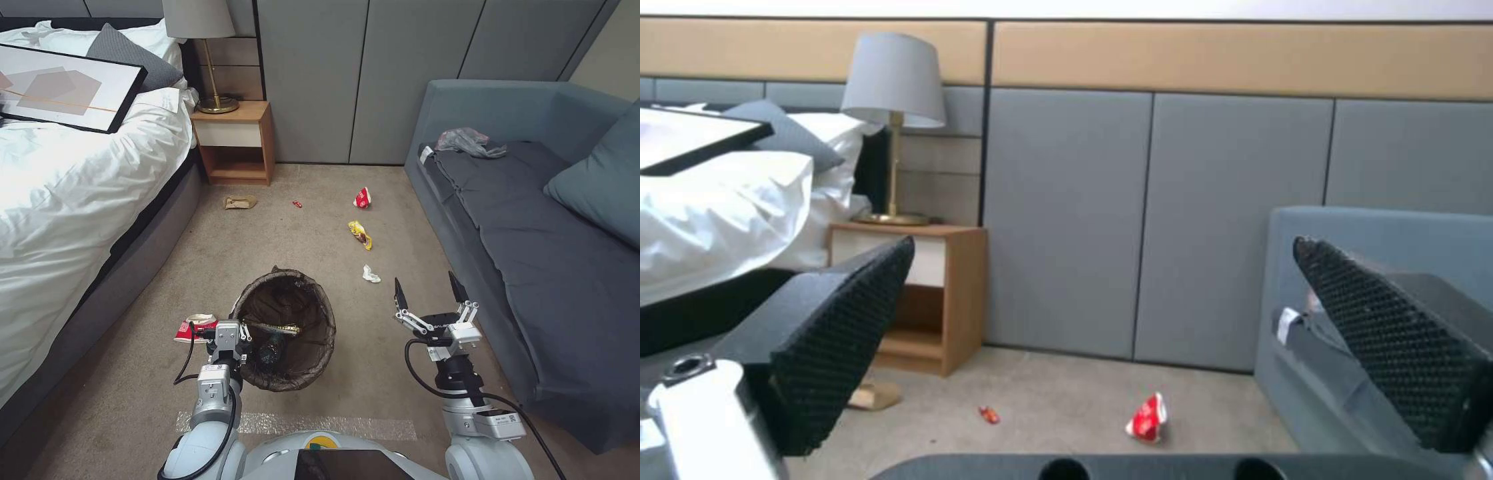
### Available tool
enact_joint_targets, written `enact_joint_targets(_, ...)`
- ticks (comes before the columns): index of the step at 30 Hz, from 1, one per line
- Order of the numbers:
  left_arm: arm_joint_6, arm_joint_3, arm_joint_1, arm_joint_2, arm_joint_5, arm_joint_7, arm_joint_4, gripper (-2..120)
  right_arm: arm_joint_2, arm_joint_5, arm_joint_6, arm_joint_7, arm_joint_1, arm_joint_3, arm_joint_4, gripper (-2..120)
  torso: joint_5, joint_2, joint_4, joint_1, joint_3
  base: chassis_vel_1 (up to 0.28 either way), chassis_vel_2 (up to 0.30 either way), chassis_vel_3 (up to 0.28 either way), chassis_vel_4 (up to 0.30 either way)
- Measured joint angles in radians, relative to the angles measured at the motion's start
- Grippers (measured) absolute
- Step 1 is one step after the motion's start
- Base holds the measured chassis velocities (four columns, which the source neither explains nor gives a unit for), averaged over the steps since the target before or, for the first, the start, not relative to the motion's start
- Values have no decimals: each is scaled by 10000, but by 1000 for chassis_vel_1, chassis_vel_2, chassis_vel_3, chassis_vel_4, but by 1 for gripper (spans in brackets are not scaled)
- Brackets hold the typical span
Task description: Pick up the trash bin, then pick up the garbage from the floor and place it into the trash bin.
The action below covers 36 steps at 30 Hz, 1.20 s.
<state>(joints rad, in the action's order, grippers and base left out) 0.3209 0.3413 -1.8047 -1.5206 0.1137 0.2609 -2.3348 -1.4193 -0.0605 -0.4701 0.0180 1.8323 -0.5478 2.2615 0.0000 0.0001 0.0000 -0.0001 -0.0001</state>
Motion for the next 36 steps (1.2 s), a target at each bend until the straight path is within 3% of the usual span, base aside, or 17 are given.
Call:
enact_joint_targets(25,-10,-21,-45,-19,46,-3,-53,0,3,151,-211,83,-97,-34,-60,100,1,-1,-1,2,2,-141,134,139,-128)
enact_joint_targets(36,-18,-45,-79,-60,100,-5,-74,0,79,203,-587,351,-267,-100,-135,100,0,-1,-3,1,0,-20,9,15,-11)
